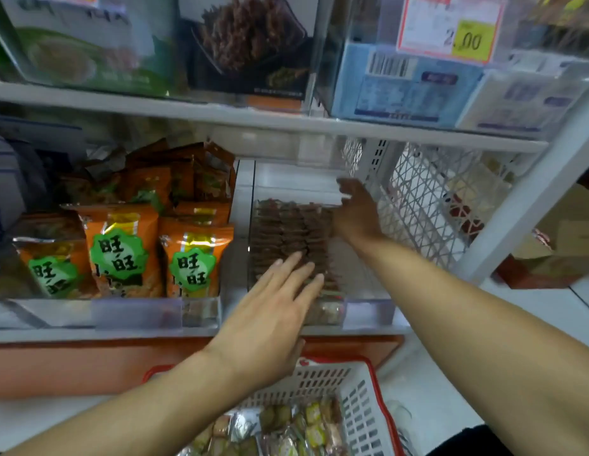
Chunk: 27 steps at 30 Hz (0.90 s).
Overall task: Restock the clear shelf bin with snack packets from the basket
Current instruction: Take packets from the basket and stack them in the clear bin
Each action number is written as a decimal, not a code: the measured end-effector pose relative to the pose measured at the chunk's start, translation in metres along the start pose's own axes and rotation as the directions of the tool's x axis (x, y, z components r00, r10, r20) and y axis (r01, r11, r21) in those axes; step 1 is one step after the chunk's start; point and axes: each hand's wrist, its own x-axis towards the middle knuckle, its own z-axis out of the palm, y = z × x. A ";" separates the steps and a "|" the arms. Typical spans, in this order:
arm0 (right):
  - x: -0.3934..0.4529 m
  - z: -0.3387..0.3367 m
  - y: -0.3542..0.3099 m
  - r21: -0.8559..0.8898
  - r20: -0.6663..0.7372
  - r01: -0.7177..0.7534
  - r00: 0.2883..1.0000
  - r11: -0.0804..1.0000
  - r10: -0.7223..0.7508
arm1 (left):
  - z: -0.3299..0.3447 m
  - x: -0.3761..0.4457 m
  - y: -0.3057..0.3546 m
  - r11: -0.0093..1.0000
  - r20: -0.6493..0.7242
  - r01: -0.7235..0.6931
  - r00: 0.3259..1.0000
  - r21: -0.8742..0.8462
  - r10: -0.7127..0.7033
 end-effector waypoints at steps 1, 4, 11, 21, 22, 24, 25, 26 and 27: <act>-0.019 -0.004 -0.017 0.100 -0.138 0.171 0.978 0.980 -0.156 | -0.005 -0.005 0.002 1.000 -0.052 -0.031 0.998 0.000 0.031; -0.086 -0.012 -0.046 0.193 -0.487 0.611 0.739 0.768 -0.466 | 0.001 -0.027 0.004 0.992 -0.127 -0.113 0.986 -0.049 0.106; -0.249 0.065 0.080 0.108 0.035 0.248 0.967 0.963 -0.253 | 0.095 -0.113 -0.016 0.971 0.672 0.232 0.728 -0.057 -0.135; -0.319 0.118 0.240 -0.537 0.770 0.329 0.566 0.777 0.293 | 0.203 -0.174 -0.047 0.950 0.828 0.303 0.513 0.073 -0.227; -0.315 0.127 0.240 -0.522 0.804 0.394 0.523 0.757 0.282 | 0.216 -0.173 -0.044 0.959 0.824 0.275 0.524 0.074 -0.214; -0.313 0.144 0.247 -0.519 0.835 0.491 0.467 0.700 0.292 | 0.243 -0.173 -0.036 0.972 0.825 0.226 0.538 0.060 -0.175; -0.315 0.151 0.252 -0.530 0.836 0.516 0.450 0.673 0.313 | 0.257 -0.174 -0.031 0.978 0.829 0.201 0.536 0.056 -0.158; -0.318 0.157 0.258 -0.544 0.832 0.528 0.440 0.652 0.337 | 0.269 -0.176 -0.026 0.982 0.838 0.175 0.524 0.069 -0.152; -0.322 0.161 0.262 -0.557 0.826 0.531 0.432 0.638 0.361 | 0.280 -0.178 -0.021 0.984 0.849 0.151 0.503 0.096 -0.160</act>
